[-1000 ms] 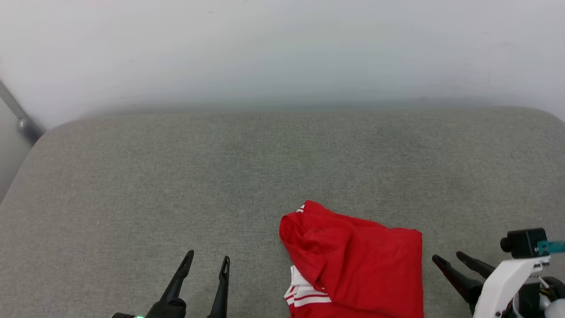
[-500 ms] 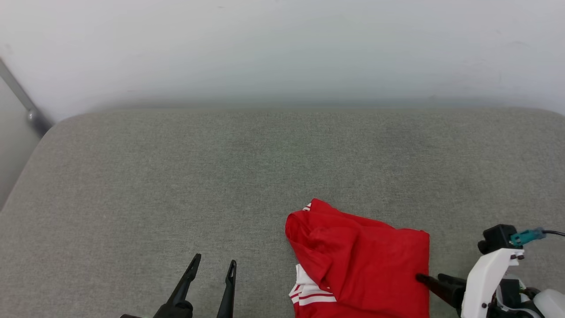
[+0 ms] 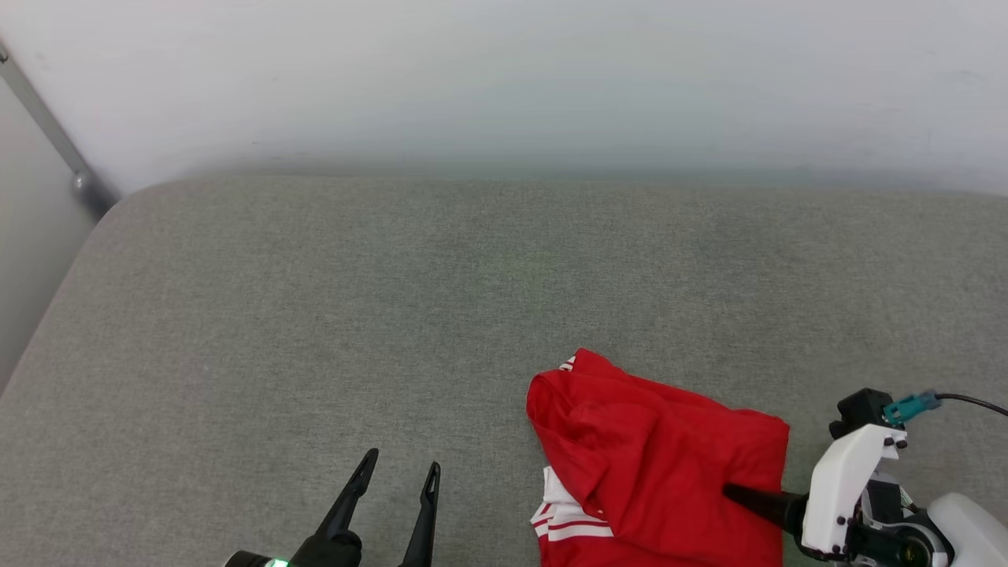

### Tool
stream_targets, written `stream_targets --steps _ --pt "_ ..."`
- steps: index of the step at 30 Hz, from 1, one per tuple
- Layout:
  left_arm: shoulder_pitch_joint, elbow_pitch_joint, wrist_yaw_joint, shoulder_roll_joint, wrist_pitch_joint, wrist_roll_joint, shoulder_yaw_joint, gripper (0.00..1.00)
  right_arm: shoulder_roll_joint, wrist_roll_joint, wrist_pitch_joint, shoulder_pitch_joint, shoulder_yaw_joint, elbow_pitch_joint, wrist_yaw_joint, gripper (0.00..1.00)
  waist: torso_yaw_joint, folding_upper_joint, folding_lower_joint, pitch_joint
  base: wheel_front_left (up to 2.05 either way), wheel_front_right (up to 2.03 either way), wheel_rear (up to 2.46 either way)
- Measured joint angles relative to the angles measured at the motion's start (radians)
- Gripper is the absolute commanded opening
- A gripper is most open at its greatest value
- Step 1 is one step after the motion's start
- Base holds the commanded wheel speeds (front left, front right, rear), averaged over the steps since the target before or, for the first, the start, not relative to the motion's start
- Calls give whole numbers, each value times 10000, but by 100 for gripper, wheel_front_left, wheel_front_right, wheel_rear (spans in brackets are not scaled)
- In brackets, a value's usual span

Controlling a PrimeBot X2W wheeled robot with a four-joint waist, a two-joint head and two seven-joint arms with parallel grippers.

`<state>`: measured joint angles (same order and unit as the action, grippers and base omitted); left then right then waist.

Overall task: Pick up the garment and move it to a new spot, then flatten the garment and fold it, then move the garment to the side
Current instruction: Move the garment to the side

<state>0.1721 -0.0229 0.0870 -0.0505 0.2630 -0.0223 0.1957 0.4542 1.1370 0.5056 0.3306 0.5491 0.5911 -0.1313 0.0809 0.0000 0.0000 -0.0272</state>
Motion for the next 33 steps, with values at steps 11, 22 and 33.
stream_targets --steps 11,22,33 --pt "-94 -75 -86 0 0 -146 13 100 -679 -119 -58 680 767 872 2 100 150 0 0 30 0 0 0" --pt "-82 -171 -77 -2 0 -192 -71 100 -380 81 -1057 860 1553 955 0 0 6 0 1 248 0 0 0" --pt "-105 -274 -88 0 0 -539 0 100 178 -8 -1045 1953 2345 577 2 0 -1284 0 1 282 0 0 0"
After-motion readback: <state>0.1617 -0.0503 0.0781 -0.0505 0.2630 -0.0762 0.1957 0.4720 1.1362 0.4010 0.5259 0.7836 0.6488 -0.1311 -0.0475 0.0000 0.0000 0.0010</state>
